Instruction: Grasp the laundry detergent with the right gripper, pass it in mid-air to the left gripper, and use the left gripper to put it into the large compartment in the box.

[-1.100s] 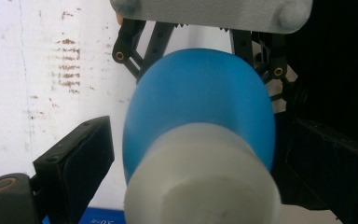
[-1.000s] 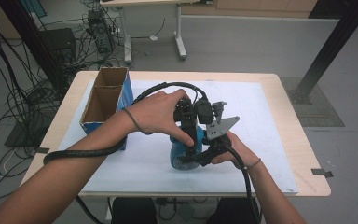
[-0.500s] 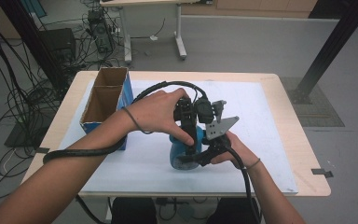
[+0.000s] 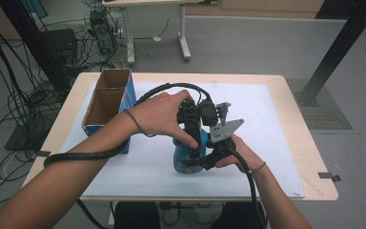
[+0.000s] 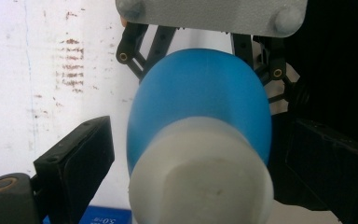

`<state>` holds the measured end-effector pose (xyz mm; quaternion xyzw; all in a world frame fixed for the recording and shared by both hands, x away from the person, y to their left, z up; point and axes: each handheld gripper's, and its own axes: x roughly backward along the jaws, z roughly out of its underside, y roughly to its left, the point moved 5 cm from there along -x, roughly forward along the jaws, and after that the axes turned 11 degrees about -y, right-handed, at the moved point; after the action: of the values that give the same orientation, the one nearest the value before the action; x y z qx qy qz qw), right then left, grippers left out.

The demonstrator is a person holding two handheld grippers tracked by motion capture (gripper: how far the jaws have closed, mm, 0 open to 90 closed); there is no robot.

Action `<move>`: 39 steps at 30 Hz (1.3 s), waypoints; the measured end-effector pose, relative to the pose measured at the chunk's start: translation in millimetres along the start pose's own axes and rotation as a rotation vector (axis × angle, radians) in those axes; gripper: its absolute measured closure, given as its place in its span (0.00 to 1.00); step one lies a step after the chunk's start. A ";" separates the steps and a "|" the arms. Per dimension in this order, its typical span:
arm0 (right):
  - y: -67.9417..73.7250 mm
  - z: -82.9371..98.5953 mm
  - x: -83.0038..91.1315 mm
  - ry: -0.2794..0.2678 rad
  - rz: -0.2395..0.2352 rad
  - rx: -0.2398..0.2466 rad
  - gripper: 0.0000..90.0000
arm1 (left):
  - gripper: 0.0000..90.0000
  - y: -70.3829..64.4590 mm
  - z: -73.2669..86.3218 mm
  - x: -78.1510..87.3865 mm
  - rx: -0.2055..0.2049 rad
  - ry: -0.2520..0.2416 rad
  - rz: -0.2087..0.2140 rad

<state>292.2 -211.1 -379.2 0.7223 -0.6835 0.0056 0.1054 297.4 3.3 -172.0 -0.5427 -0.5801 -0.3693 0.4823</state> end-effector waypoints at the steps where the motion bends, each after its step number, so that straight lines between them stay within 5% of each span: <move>1: 0.2 -0.3 -0.3 0.002 0.000 0.000 0.47 | 0.09 -0.1 0.0 0.0 0.001 0.000 -0.001; 39: -1.3 -1.0 -2.9 -0.009 -0.007 -0.002 0.47 | 0.09 1.9 3.9 -1.1 0.013 -0.005 0.011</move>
<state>293.5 -208.0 -378.9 0.7244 -0.6816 0.0015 0.1030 298.6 7.0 -174.3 -0.5438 -0.5804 -0.3616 0.4865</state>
